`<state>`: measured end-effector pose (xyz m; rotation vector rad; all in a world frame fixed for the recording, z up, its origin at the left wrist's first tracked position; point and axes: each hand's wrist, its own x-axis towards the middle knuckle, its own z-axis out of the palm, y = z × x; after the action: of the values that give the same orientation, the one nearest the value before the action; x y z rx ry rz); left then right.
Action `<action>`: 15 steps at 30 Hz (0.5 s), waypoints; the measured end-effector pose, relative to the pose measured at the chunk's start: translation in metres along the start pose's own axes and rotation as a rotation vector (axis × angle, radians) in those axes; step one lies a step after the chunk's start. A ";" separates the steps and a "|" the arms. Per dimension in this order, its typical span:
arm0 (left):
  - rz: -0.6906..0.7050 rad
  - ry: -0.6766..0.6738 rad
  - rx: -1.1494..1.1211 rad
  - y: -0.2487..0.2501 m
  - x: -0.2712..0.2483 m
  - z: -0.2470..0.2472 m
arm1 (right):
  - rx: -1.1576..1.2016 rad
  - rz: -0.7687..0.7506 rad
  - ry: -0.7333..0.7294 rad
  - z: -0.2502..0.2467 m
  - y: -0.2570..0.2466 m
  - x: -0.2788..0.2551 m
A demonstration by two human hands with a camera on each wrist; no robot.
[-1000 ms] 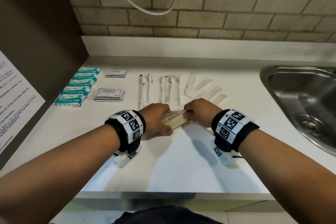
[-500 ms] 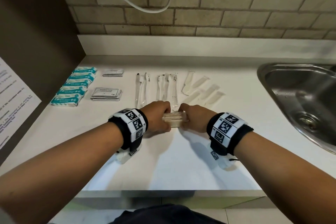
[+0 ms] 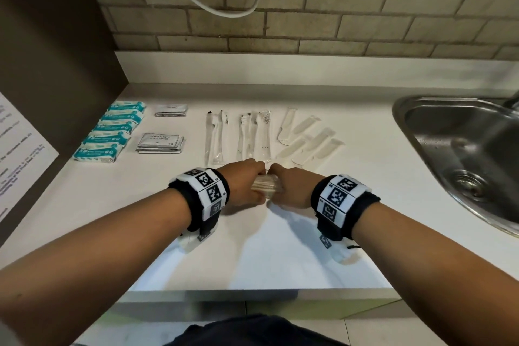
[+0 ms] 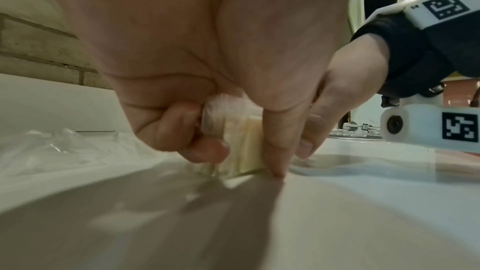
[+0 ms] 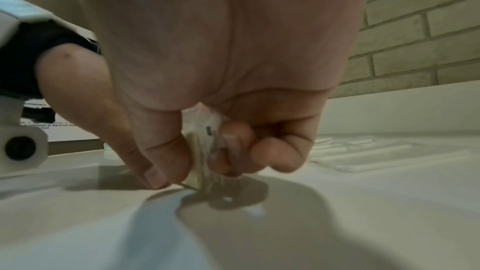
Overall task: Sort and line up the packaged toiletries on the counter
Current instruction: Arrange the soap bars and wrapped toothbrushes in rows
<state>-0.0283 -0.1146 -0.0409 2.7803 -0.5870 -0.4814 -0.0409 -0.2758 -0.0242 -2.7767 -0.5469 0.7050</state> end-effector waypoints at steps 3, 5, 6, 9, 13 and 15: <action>-0.011 -0.010 0.015 0.000 -0.001 0.001 | 0.025 0.003 -0.015 0.000 -0.002 0.003; -0.022 -0.009 0.005 0.002 -0.003 0.001 | 0.031 0.000 -0.015 -0.001 -0.002 0.003; -0.028 -0.007 -0.012 0.004 -0.005 0.001 | 0.032 -0.003 -0.013 -0.002 -0.002 0.003; -0.069 -0.015 -0.109 0.004 -0.010 -0.003 | 0.015 0.002 -0.022 -0.004 -0.003 0.003; -0.099 0.005 -0.235 -0.005 -0.014 -0.011 | -0.024 0.021 -0.008 -0.004 -0.002 0.001; -0.085 0.031 -0.268 -0.010 -0.015 -0.013 | -0.058 0.022 0.006 -0.003 -0.001 0.002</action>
<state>-0.0330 -0.0966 -0.0286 2.5592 -0.3683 -0.4940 -0.0384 -0.2747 -0.0218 -2.8418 -0.5450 0.6955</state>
